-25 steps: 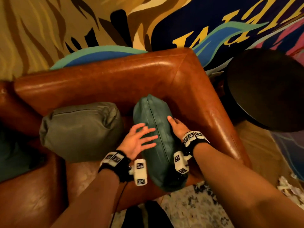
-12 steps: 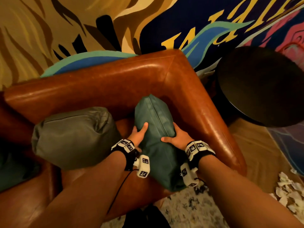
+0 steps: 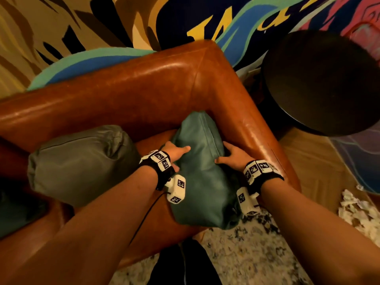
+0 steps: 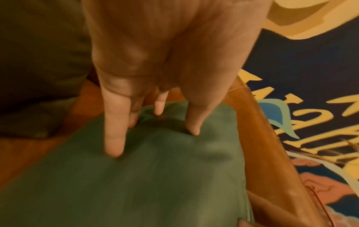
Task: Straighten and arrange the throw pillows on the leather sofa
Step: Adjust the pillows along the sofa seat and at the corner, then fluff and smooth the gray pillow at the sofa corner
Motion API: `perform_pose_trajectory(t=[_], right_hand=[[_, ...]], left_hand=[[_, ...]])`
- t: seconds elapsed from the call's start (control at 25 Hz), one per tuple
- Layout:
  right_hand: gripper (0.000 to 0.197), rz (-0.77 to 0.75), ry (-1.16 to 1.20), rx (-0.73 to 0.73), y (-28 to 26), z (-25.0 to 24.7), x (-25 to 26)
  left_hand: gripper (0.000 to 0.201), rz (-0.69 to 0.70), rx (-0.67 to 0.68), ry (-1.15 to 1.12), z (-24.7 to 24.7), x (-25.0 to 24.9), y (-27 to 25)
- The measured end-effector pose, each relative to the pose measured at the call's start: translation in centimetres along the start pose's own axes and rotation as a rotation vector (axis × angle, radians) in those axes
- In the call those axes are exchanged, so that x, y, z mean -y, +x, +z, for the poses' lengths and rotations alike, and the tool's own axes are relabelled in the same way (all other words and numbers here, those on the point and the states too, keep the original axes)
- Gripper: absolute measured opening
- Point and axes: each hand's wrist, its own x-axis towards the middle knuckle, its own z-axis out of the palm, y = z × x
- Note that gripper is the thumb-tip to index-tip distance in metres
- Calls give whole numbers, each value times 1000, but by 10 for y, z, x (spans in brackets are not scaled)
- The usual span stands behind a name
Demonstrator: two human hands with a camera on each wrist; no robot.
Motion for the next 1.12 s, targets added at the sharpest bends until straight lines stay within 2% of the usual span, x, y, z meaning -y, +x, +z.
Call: perform_pose_trajectory(t=[0.08,0.16,0.24,0.32,0.48,0.56,0.64,0.72,0.76,0.88,0.92,1.0,1.04,1.12], right_hand=[[91,3,72,-82,-6,11,-2],[66,-17,14,-145,-8,19,5],[45,-26,-79,-155,-8,17,17],[35,-24,-74,-181,-4,10,24],[44,57,-151,-156,7,20,33],[56,133,-224,-176,10,31,49],[74,121,-311,-288,9,43,81],[77,-44,-425,-382,5,58,118],[73,-152,-437,-370,3,72,139],[60,-374,-484,-167,-9,134,210],[58,-441,-541,-93,-13,167,243],[57,-495,-618,-4,-18,207,279],[56,-533,-657,47,-25,243,307],[54,-620,-723,133,-46,325,362]], left_hand=[[115,-19,-39,-31,4,13,28],[140,-48,-41,-59,10,20,46],[144,-48,9,-111,18,23,63],[142,-47,50,-180,23,13,44],[142,-42,79,-239,17,13,17],[125,-58,100,-227,3,13,-6],[85,-30,84,-191,-27,20,-21],[52,13,61,-160,-56,36,-29],[43,29,71,-136,-75,48,-35],[27,36,103,-147,-154,103,-64],[27,44,78,-191,-193,135,-75],[16,28,21,-277,-238,179,-84],[13,21,-26,-344,-272,214,-96],[18,-9,-129,-441,-346,297,-115]])
